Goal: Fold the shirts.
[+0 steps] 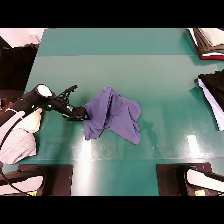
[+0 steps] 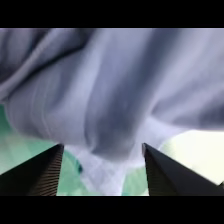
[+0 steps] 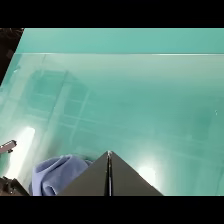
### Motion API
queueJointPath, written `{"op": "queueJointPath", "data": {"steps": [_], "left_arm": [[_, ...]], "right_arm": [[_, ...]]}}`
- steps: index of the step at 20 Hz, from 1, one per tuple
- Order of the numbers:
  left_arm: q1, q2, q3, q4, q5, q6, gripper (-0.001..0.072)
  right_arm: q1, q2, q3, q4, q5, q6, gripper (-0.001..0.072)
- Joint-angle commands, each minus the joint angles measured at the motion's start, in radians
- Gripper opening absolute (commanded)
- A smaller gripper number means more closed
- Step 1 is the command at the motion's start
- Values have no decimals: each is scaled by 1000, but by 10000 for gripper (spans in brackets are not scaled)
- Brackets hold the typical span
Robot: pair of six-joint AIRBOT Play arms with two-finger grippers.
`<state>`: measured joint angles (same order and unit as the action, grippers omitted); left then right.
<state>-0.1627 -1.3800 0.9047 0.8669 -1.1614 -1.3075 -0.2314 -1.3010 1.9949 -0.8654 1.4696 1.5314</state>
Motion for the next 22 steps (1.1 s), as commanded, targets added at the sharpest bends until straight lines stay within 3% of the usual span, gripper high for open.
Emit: {"op": "queueJointPath", "data": {"steps": [1, 2, 4, 5, 8, 11, 15, 17, 19, 20, 22], "left_arm": [[-28, 2, -24, -36, 105, -2, 553], [-53, 2, -24, -37, 121, -1, 442], [-108, 3, -23, -37, 150, 12, 114], [-121, 3, -21, -35, 147, 33, 24], [-92, 7, 60, 6, -3, 33, 25], [-39, 85, 188, 141, -126, 32, 25], [-16, 224, 294, 299, -156, 28, 25], [-16, 263, 304, 306, -156, 29, 25], [-16, 272, 303, 305, -160, 28, 25], [-16, 272, 303, 305, -160, 26, 26], [-16, 272, 303, 305, -164, 24, 26]], "right_arm": [[1, 0, 0, 0, 10, 0, 21], [1, 0, 0, 0, 17, 0, 21], [0, 0, 0, 0, 36, 0, 21], [0, 0, 0, 0, 47, 0, 21], [-3, 0, -1, -24, 134, 0, 21], [31, 13, -45, -163, 232, -5, 21], [79, 106, -417, -183, 101, -7, 22], [122, 158, -674, -178, -22, -7, 44], [174, 180, -906, -140, -140, -7, 452], [198, 174, -996, -109, -184, -16, 485], [238, 145, -1132, -48, -289, -60, 484]]}}
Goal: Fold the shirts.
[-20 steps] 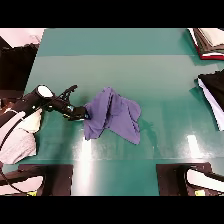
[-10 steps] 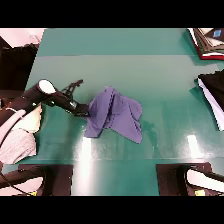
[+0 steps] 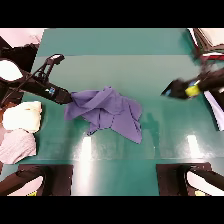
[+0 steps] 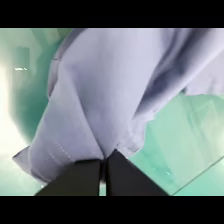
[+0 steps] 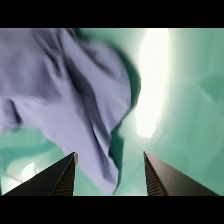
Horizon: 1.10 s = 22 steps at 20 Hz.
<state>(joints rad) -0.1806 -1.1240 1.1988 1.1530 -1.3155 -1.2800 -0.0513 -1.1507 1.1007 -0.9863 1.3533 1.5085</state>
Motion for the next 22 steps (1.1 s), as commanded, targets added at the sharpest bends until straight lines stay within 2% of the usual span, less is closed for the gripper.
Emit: {"op": "queueJointPath", "data": {"steps": [1, 3, 4, 5, 12, 17, 18, 19, 20, 22], "left_arm": [[2, 16, 9, 19, -13, -4, 26], [2, 16, 9, 19, -25, -4, 25], [2, 16, 9, 19, -31, -4, 26], [2, 16, 9, 19, -33, -4, 26], [2, 16, 9, 19, -55, -6, 26], [2, 16, 9, 18, -69, -6, 26], [2, 16, 9, 18, -68, -6, 26], [2, 16, 9, 18, -67, -7, 26], [2, 16, 10, 18, -62, -19, 25], [2, 18, 17, 23, -51, -30, 26]], "right_arm": [[74, -28, -282, 106, -228, -55, 483], [93, -72, -327, 182, -309, -96, 478], [101, -94, -331, 212, -325, -114, 441], [113, -119, -323, 221, -338, -119, 434], [195, -268, -214, 192, -386, -121, 433], [202, -289, -200, 182, -406, -121, 428], [210, -289, -200, 180, -412, -122, 344], [219, -289, -200, 181, -418, -122, 206], [231, -288, -199, 181, -428, -122, 37], [240, -275, -178, 181, -427, -122, 20]]}}
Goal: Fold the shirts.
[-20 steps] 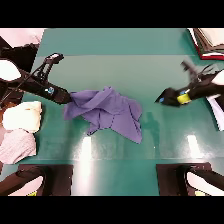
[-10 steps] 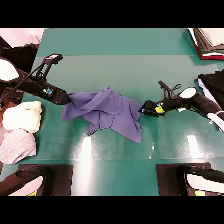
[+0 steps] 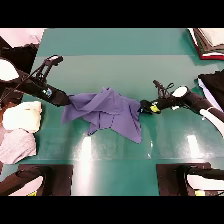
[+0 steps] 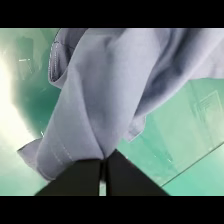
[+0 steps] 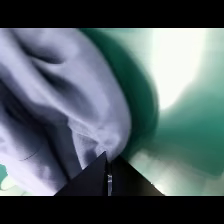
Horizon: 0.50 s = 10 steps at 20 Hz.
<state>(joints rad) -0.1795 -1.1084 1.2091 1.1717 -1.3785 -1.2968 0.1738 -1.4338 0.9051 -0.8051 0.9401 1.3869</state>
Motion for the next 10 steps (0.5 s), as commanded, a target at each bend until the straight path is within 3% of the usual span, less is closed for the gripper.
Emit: {"op": "queueJointPath", "data": {"steps": [1, 4, 10], "left_arm": [[1, 2, 31, 12, 6, -14, 26], [1, 2, 228, 93, -42, -47, 26], [1, 2, 824, 174, -175, -68, 26]], "right_arm": [[11, 36, 42, -1, -16, -2, 19], [-43, 182, 200, 0, -5, -8, 19], [-272, 493, 634, -2, 86, -8, 18]]}}
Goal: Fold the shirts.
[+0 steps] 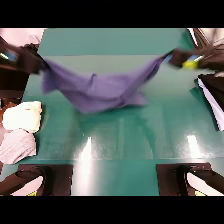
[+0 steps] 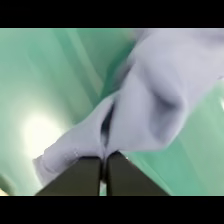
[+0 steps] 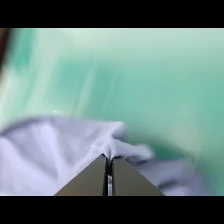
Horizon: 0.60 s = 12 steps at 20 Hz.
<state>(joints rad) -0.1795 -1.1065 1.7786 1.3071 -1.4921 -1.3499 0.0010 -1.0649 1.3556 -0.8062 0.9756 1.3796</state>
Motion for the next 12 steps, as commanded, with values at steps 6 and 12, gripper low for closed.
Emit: {"op": "queueJointPath", "data": {"steps": [6, 12], "left_arm": [[1, 118, 367, 18, -8, -50, 26], [1, 156, 339, 18, 71, -65, 25]], "right_arm": [[-376, 266, 438, 1, 210, 0, 18], [-543, 158, 681, 2, 473, 93, 18]]}}
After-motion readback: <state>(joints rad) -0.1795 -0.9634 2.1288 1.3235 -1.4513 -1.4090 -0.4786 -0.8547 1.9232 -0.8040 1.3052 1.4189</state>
